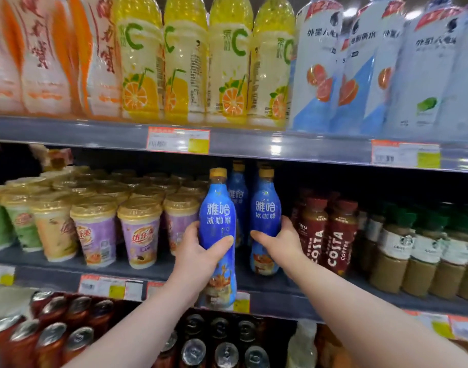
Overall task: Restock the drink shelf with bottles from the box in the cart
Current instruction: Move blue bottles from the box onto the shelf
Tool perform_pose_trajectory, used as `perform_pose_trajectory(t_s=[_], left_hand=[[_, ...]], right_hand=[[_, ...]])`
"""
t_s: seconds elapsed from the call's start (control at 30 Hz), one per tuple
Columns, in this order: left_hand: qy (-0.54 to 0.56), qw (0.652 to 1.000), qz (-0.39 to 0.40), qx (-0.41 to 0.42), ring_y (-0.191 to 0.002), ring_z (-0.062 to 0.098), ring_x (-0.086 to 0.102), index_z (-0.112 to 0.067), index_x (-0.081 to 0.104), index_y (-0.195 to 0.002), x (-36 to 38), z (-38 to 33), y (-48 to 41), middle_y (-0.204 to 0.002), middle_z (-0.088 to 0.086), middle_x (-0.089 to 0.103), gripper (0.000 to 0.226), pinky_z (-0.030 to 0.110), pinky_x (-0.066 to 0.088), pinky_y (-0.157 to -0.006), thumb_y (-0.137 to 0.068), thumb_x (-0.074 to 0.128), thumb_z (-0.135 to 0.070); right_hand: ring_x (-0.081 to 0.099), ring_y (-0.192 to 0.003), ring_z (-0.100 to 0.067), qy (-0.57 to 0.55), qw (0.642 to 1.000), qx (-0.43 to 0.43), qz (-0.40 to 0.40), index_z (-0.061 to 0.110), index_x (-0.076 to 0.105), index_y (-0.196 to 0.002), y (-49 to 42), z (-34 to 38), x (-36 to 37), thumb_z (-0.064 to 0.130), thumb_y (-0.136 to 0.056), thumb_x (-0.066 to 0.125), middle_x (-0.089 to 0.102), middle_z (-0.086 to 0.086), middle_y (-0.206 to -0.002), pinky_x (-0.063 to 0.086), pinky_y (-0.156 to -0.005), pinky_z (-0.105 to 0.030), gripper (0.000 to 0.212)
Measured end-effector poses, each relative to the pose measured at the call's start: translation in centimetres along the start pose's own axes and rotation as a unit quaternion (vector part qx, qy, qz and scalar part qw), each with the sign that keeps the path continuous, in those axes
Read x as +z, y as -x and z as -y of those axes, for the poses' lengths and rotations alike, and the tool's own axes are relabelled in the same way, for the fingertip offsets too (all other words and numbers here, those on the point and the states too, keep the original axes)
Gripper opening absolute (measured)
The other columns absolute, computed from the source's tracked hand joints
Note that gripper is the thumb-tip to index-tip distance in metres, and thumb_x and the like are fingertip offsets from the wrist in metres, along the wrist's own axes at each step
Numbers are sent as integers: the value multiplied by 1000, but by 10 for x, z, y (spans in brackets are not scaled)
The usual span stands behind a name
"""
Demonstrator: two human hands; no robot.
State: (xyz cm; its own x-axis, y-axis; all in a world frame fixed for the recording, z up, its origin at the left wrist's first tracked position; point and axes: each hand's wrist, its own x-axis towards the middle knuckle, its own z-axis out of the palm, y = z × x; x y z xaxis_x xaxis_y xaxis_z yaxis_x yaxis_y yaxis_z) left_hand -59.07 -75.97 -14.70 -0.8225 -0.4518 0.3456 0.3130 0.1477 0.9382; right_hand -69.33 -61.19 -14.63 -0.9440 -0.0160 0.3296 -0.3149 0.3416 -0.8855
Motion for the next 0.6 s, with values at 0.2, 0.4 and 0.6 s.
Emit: perform_pose_trajectory(t_s=[0.2,0.4,0.6], left_hand=[[-5,1000,10,5,-99,15,65,-18,47,-121,18,3,-16,-111,-3,65,70,46,51,-91,-60,76,-37],[-9,999,38,10,-100,12,63,-24,43,-120,33,24,-45,-115,0,63,62,34,52,-85,-71,78,-9],[-17,999,43,6,-99,14,61,-28,43,-118,38,39,-66,-111,-2,62,62,37,50,-90,-71,79,-8]], right_hand=[[60,-101,-22,-16,1000,16,18,14,48,-120,-6,-10,-1,21,-70,81,62,-3,-112,48,-89,-36,60],[58,-99,-17,-7,999,14,43,17,41,-126,-7,-16,-3,19,-69,81,59,1,-109,48,-88,-32,70],[53,-82,-8,33,999,7,27,27,38,-117,-10,-28,4,19,-68,80,50,20,-83,39,-75,-20,65]])
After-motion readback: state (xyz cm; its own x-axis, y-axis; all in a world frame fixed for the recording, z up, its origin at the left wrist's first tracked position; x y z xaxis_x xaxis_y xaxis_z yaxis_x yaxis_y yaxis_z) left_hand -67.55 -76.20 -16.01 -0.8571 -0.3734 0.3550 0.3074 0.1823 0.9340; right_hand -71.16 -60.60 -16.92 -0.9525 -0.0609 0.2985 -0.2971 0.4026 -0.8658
